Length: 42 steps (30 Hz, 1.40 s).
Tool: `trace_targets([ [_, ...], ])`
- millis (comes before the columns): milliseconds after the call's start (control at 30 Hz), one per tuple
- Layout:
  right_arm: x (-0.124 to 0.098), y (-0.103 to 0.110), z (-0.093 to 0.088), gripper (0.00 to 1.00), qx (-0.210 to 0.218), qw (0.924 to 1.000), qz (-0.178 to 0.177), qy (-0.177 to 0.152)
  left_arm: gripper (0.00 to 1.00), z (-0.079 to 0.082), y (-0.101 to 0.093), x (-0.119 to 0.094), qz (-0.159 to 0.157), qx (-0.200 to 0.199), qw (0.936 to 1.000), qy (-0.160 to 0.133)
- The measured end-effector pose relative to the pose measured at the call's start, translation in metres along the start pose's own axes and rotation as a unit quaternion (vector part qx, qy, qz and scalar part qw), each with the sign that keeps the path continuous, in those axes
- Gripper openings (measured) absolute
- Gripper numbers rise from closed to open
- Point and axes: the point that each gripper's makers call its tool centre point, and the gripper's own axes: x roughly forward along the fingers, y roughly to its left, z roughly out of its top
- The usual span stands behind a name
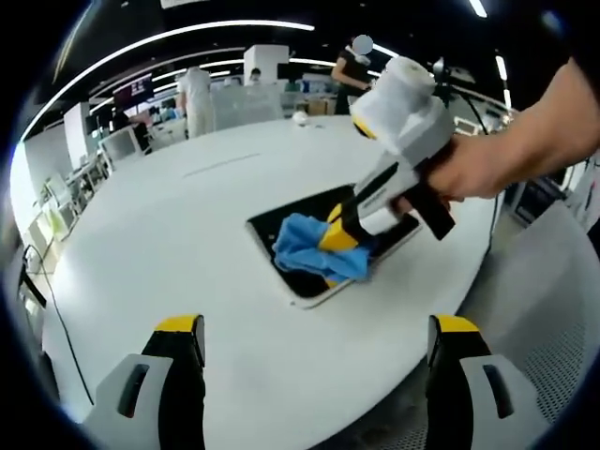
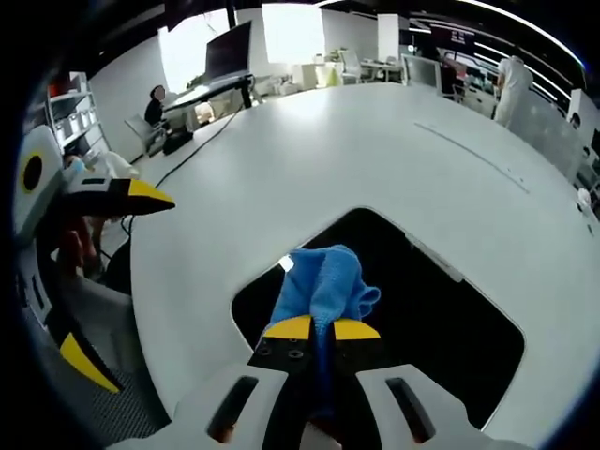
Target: Wipe the mirror surface with the cleaning cloth until all visible marks leave the cleaned area.
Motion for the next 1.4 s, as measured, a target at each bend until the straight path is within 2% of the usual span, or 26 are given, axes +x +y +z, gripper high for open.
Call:
trace_targets([
  [167, -0.002, 0.006, -0.002, 0.0, 0.011, 0.9999, -0.006, 0.001, 0.99, 0.0, -0.003, 0.001, -0.004, 0.01, 0.9999, 0.002],
  [333, -0.008, 0.017, -0.011, 0.0, 0.021, 0.9997, -0.004, 0.007, 0.99, -0.002, -0.006, 0.002, -0.013, 0.002, 0.9999, 0.008],
  [533, -0.009, 0.019, -0.012, 0.0, 0.024, 0.9997, -0.002, 0.007, 0.99, -0.006, -0.012, 0.002, -0.026, 0.01, 0.9995, 0.016],
  [667, -0.01, 0.023, -0.013, 0.0, 0.011, 0.9999, 0.004, 0.01, 0.99, -0.003, -0.011, 0.003, -0.025, 0.014, 0.9995, 0.013],
  [833, -0.01, 0.023, -0.014, 0.0, 0.007, 0.9997, 0.018, 0.011, 1.0, -0.006, -0.008, 0.002, -0.017, 0.014, 0.9996, 0.017],
  [1033, -0.01, 0.023, -0.013, 0.0, -0.013, 0.9992, 0.037, 0.005, 1.0, -0.008, -0.007, 0.002, -0.014, 0.025, 0.9994, 0.021],
  [1267, -0.009, 0.022, -0.013, 0.0, -0.027, 0.9986, 0.044, 0.005, 1.0, -0.01, -0.003, 0.003, -0.004, 0.021, 0.9995, 0.023],
  [1400, -0.01, 0.022, -0.015, 0.0, -0.041, 0.9973, 0.061, 0.0, 1.0, -0.011, 0.0, 0.003, 0.003, 0.02, 0.9995, 0.024],
])
